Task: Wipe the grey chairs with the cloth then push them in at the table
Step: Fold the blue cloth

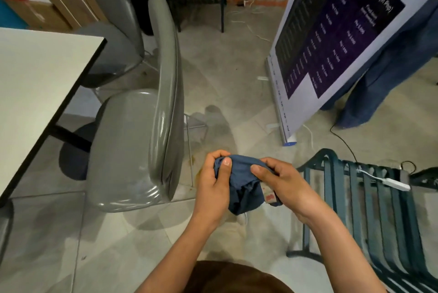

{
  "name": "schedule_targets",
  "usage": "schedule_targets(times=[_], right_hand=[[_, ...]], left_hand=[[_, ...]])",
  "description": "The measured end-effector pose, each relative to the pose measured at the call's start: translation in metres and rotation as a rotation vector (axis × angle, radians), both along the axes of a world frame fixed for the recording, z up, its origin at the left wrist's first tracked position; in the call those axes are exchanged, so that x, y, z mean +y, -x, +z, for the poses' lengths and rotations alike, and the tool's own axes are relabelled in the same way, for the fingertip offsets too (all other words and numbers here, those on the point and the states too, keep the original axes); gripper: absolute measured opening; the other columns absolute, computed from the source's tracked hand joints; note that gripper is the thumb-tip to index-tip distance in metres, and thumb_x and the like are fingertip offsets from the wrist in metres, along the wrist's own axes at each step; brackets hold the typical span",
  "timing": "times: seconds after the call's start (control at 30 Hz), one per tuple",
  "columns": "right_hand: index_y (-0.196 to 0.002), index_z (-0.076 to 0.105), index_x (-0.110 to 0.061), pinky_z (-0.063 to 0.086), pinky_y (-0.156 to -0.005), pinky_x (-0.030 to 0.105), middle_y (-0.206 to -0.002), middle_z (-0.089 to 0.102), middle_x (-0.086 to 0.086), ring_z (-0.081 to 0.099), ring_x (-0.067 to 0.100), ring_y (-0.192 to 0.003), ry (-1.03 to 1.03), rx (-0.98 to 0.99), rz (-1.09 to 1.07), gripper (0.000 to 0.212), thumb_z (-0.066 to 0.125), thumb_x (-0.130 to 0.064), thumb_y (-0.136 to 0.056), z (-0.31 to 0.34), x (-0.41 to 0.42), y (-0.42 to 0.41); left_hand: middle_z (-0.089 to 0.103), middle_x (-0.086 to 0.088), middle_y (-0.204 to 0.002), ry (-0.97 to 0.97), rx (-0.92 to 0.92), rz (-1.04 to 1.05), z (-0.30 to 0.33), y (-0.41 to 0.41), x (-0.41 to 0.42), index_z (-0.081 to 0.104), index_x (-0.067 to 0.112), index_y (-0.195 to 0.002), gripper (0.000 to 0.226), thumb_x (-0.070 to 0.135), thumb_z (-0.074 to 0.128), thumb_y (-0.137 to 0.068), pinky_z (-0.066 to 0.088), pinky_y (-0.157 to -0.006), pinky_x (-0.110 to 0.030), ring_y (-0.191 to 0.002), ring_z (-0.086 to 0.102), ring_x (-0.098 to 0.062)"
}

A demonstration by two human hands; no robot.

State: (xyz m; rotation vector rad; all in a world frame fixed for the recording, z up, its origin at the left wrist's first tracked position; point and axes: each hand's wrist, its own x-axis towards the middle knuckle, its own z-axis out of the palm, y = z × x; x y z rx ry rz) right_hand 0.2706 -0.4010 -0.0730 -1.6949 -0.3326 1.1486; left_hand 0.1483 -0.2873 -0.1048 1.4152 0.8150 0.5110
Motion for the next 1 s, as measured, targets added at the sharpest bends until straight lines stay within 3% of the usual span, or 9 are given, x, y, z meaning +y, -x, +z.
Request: schedule_targets(times=[0.1,0.17,0.33,0.5,0.63,0.73,0.87,1.0], right_hand=[[-0.096,0.067,-0.012,0.043,-0.051,0.013,-0.063,0.064,-0.013,0.058,-0.002,-0.055,-0.010,-0.048,0.028,0.014,0.059,-0.022,-0.101,-0.007,0.028,-0.046],[-0.101,0.070,-0.012,0.045,-0.057,0.013,-0.072,0.068,-0.010,0.061,-0.001,-0.064,-0.008,-0.080,0.059,0.016,0.060,-0.025,-0.101,-0.009,0.049,-0.077],[-0.103,0.069,-0.008,0.043,-0.053,0.010,-0.074,0.068,-0.007,0.060,-0.001,-0.061,-0.014,-0.058,0.136,0.017,0.060,-0.022,-0.101,-0.008,0.108,-0.154],[-0.106,0.070,-0.011,0.045,-0.056,0.011,-0.084,0.073,-0.003,0.066,0.001,-0.072,-0.049,-0.076,0.180,0.017,0.061,-0.025,-0.100,-0.004,0.166,-0.216],[-0.104,0.069,-0.010,0.047,-0.061,0.017,-0.084,0.072,0.003,0.066,0.005,-0.071,-0.052,-0.073,0.233,0.018,0.061,-0.026,-0.100,-0.007,0.203,-0.255],[-0.103,0.069,-0.013,0.054,-0.072,0.027,-0.092,0.074,0.005,0.071,0.017,-0.084,-0.058,-0.091,0.280,0.017,0.062,-0.027,-0.100,-0.013,0.234,-0.287],[-0.105,0.068,-0.007,0.051,-0.070,0.027,-0.091,0.073,0.010,0.068,0.015,-0.081,-0.069,-0.055,0.319,0.018,0.063,-0.024,-0.100,-0.023,0.273,-0.326],[-0.107,0.067,-0.002,0.054,-0.082,0.045,-0.103,0.070,0.025,0.070,0.031,-0.090,-0.078,-0.062,0.362,0.022,0.063,-0.023,-0.100,-0.037,0.327,-0.387]], left_hand=[[0.068,0.006,-0.099,0.025,0.000,0.035,-0.011,-0.044,0.025,0.059,0.025,-0.111,0.009,0.027,0.050,-0.108,0.058,-0.081,-0.037,-0.094,0.068,-0.020],[0.067,0.008,-0.097,0.043,-0.003,0.061,-0.013,-0.074,0.044,0.058,0.024,-0.112,0.009,0.026,0.049,-0.108,0.057,-0.077,-0.032,-0.090,0.068,-0.017],[0.068,0.003,-0.099,0.071,-0.024,0.124,-0.012,-0.139,0.094,0.058,0.024,-0.111,0.009,0.025,0.049,-0.108,0.058,-0.077,-0.033,-0.092,0.069,-0.020],[0.067,0.012,-0.093,0.078,-0.027,0.161,-0.003,-0.198,0.144,0.057,0.023,-0.111,0.010,0.023,0.047,-0.109,0.055,-0.074,-0.026,-0.087,0.067,-0.012],[0.067,0.010,-0.092,0.051,-0.025,0.188,-0.002,-0.232,0.176,0.057,0.022,-0.112,0.011,0.026,0.047,-0.109,0.056,-0.072,-0.030,-0.085,0.067,-0.012],[0.065,0.012,-0.090,0.040,-0.008,0.242,-0.004,-0.259,0.202,0.056,0.018,-0.113,0.011,0.023,0.047,-0.109,0.053,-0.069,-0.025,-0.082,0.065,-0.009],[0.065,0.014,-0.092,0.028,0.012,0.289,-0.010,-0.296,0.234,0.057,0.019,-0.113,0.011,0.021,0.047,-0.109,0.054,-0.068,-0.024,-0.082,0.065,-0.008],[0.065,0.015,-0.092,0.018,0.044,0.345,-0.013,-0.351,0.276,0.057,0.020,-0.111,0.010,0.020,0.047,-0.109,0.052,-0.070,-0.020,-0.085,0.066,-0.005]])
